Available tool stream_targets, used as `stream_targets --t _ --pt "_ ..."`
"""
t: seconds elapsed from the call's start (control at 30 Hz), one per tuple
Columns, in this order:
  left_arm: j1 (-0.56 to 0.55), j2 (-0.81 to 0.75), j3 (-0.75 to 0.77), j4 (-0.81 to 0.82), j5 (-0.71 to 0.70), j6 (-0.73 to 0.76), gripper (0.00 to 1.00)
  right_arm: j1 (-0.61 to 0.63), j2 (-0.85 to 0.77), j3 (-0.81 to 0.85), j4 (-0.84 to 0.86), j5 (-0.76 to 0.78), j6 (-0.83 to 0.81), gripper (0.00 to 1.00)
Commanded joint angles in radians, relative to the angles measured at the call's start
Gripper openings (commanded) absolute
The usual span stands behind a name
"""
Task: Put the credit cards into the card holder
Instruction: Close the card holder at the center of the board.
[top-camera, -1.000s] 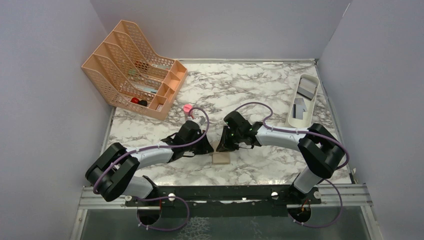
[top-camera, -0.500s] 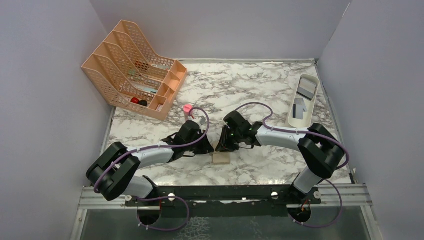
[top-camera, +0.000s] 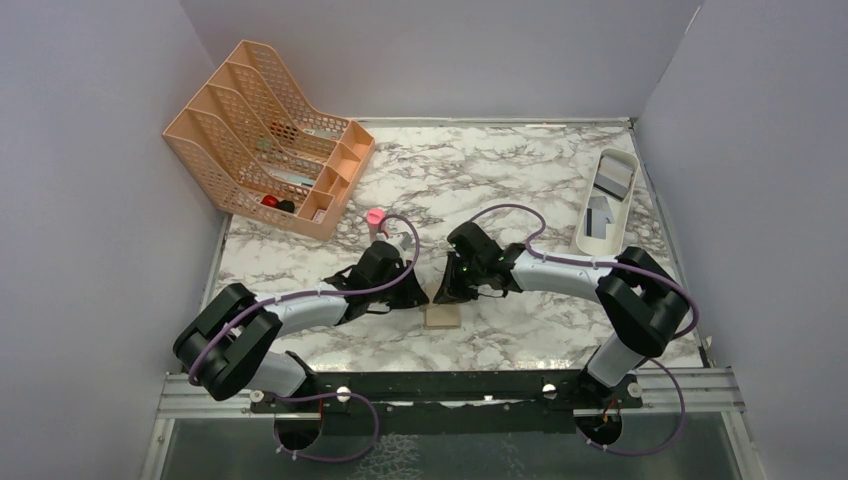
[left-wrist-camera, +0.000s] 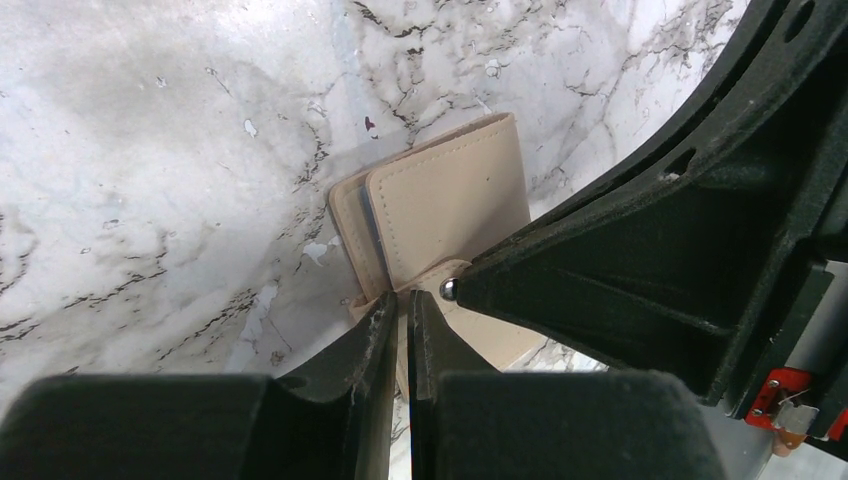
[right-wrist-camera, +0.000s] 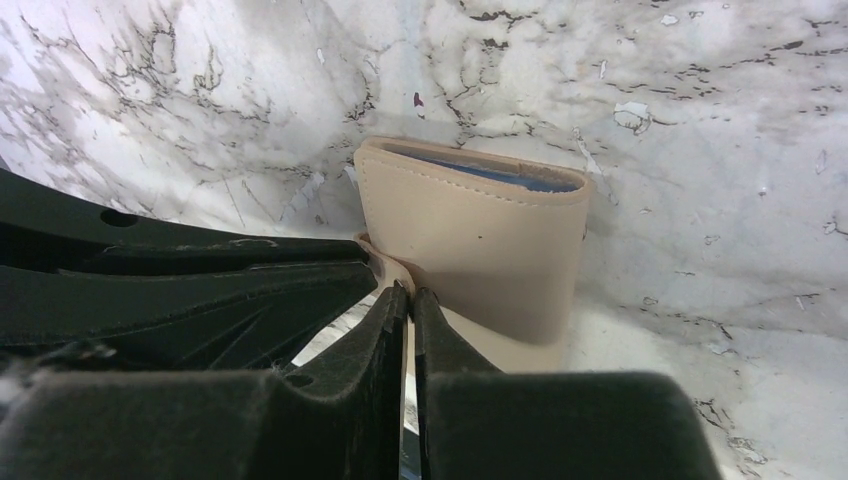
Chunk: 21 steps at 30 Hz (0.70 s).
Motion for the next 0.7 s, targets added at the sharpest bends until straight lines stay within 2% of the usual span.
stream_targets --t 0.0,0.1,0.67 --pt "-0.006 0.015 0.011 0.037 0.04 -0.008 0.12 0.008 -0.003 0.003 0.02 0.005 -0.001 0.09" --pt "-0.006 0.014 0.011 0.042 0.044 -0.011 0.12 0.007 -0.011 0.003 0.013 0.014 -0.006 0.01" --pt "-0.006 -0.02 0.023 0.016 0.035 -0.015 0.16 0.008 -0.078 -0.031 -0.002 0.069 -0.026 0.01"
